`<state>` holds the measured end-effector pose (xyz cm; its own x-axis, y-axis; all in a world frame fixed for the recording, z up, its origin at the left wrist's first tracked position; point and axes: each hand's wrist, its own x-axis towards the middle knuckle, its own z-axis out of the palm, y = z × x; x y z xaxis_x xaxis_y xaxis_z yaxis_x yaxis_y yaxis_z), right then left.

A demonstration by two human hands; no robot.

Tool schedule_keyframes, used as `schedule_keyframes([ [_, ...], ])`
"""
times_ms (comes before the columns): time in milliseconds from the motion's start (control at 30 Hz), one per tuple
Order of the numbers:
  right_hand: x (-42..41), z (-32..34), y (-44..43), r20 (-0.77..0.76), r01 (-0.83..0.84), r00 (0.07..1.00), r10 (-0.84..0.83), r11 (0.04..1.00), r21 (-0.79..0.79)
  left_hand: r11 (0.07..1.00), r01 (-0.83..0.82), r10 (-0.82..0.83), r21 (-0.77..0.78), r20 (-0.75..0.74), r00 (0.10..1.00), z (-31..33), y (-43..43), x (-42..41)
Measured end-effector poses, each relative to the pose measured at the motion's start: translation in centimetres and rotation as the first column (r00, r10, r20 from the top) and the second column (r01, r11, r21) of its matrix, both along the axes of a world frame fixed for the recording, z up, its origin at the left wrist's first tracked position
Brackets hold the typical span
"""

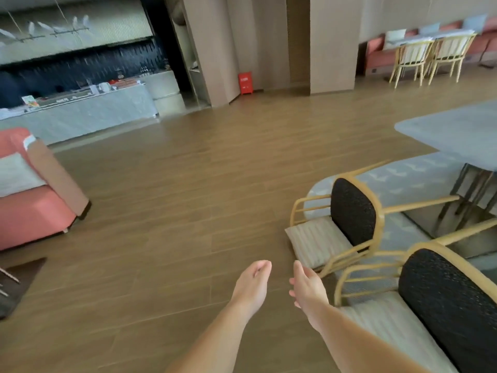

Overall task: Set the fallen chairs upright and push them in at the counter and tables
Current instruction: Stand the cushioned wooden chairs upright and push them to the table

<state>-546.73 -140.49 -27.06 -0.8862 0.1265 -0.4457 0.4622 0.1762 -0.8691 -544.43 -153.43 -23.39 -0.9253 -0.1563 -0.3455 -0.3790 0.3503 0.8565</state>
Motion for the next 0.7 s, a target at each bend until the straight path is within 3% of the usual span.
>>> schedule_keyframes([
  [200,-9.2,-0.4,-1.9,0.060,0.041,0.997,-0.039,0.999,-0.034,0.995,0.085,-0.083,-0.053,0.041,0.996,-0.5,-1.8,-12.1],
  [367,-17.2,-0.9,4.1,0.047,0.254,0.965,-0.257,0.965,0.068,0.959,0.284,-0.284,-0.002,0.040,0.958,-2.6,4.4,-23.0],
  [567,-19.5,-3.8,13.0,0.029,0.658,0.745,-0.666,0.742,0.126,0.758,0.646,-0.652,0.091,0.050,0.757,-6.9,16.3,-32.5],
  [700,-18.8,-5.9,15.4,0.077,0.745,0.645,-0.760,0.648,0.155,0.624,0.768,-0.780,0.143,0.045,0.624,-8.6,20.5,-33.1],
])
